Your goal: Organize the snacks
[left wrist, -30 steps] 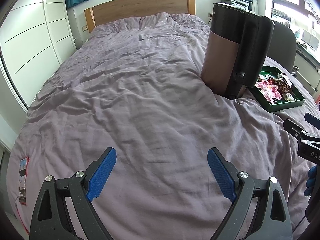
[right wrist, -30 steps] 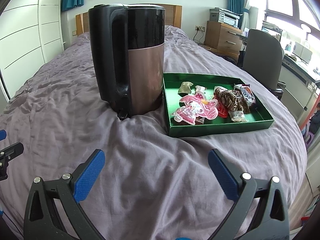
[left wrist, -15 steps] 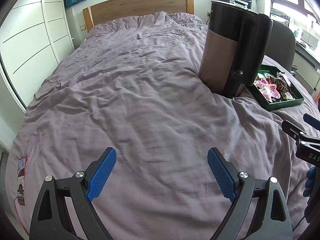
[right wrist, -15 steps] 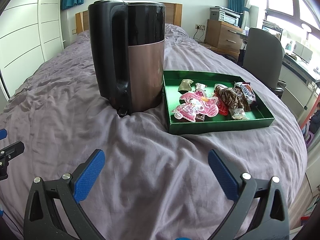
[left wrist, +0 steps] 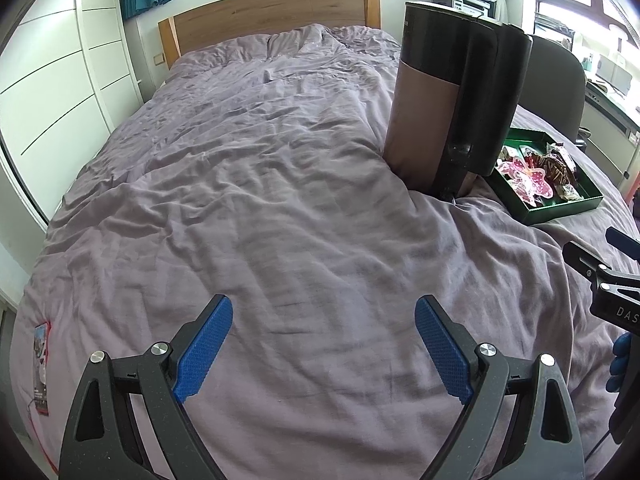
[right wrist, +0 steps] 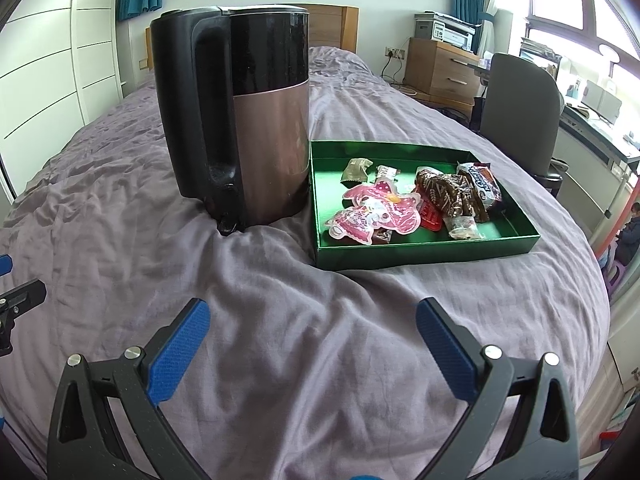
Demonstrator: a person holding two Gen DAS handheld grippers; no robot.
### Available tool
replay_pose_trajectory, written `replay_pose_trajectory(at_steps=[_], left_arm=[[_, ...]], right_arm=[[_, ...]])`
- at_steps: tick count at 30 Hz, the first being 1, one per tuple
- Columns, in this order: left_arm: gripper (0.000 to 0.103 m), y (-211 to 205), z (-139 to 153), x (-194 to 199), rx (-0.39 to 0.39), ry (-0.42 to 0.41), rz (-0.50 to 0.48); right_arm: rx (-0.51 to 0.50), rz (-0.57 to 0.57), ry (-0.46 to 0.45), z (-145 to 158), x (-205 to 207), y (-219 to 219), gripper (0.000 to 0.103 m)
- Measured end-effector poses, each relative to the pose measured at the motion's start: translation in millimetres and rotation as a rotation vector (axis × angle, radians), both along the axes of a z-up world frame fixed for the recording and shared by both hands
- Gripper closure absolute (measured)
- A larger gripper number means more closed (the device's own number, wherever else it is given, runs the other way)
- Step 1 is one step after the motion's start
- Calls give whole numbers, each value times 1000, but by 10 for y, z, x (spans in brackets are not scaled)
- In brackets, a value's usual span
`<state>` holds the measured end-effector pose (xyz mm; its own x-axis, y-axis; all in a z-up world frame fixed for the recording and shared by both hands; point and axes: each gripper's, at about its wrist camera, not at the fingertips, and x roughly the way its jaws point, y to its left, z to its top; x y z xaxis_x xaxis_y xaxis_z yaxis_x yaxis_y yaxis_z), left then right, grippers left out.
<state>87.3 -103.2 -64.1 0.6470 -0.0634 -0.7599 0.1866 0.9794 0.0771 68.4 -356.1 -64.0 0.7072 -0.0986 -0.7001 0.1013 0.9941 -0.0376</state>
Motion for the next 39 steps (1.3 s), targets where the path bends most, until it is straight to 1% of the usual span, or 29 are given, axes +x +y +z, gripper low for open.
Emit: replay_pose_trajectory(at_steps=[13, 35, 39], left_arm=[[13, -211, 14, 53, -11, 5, -36], [13, -524, 21, 86, -24, 11, -76], [13, -559, 28, 93, -50, 14, -71]], right_arm=[[-6, -31, 1, 7, -19, -194, 0], [-2, -55, 4, -6, -34, -371, 0], [8, -58, 10, -28, -45, -406, 0]])
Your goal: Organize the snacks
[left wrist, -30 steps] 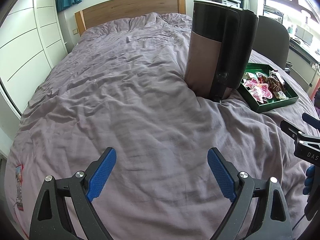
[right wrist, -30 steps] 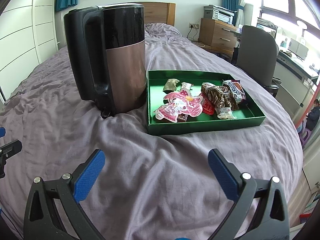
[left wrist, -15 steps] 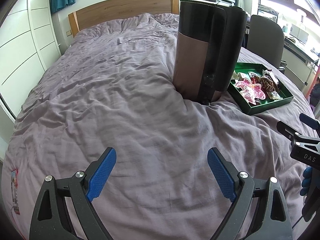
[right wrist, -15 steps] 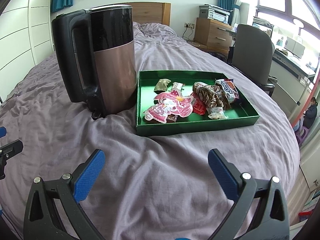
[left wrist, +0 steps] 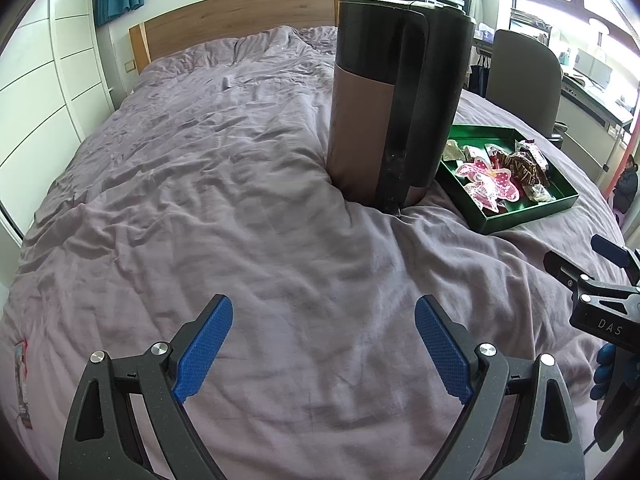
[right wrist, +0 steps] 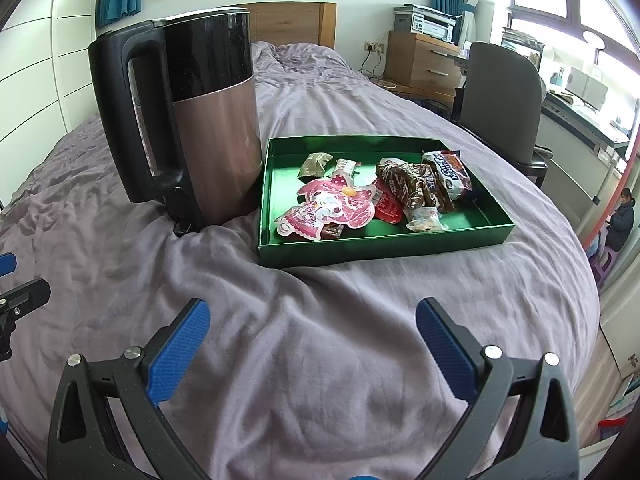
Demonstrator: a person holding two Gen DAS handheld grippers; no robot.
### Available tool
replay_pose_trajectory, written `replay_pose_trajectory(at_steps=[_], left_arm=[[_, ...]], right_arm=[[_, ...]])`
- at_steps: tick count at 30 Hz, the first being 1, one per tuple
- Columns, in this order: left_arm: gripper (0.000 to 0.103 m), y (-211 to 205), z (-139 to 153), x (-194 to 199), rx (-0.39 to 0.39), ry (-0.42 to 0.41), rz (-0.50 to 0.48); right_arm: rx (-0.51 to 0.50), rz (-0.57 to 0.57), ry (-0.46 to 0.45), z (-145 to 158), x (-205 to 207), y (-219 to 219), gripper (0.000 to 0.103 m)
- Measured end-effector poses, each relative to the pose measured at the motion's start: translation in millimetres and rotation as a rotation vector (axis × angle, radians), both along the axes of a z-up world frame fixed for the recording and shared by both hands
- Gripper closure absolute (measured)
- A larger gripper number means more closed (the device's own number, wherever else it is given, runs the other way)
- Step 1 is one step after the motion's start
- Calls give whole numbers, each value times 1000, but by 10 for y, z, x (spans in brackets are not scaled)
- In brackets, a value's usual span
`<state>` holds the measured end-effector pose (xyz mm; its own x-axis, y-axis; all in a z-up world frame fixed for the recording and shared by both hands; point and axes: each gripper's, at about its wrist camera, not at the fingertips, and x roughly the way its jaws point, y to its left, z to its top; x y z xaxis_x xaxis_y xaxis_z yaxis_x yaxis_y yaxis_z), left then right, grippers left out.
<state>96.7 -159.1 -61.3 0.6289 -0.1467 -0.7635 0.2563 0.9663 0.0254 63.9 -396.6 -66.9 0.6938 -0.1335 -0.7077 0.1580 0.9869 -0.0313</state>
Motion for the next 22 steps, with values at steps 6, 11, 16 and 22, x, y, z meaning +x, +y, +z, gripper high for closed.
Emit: replay_pose_trajectory(at_steps=[6, 11, 16, 22], left_arm=[[13, -74, 16, -4, -8, -6, -3], [13, -109, 35, -25, 0, -14, -9], [13, -124, 39, -40, 9, -19, -2], [13, -133, 71, -65, 22, -40, -3]], right_arm=[[8, -4, 5, -21, -24, -39, 0], [6, -12, 6, -26, -33, -61, 0], [9, -13, 5, -20, -36, -62, 0], [8, -11, 4, -17, -28, -36, 0]])
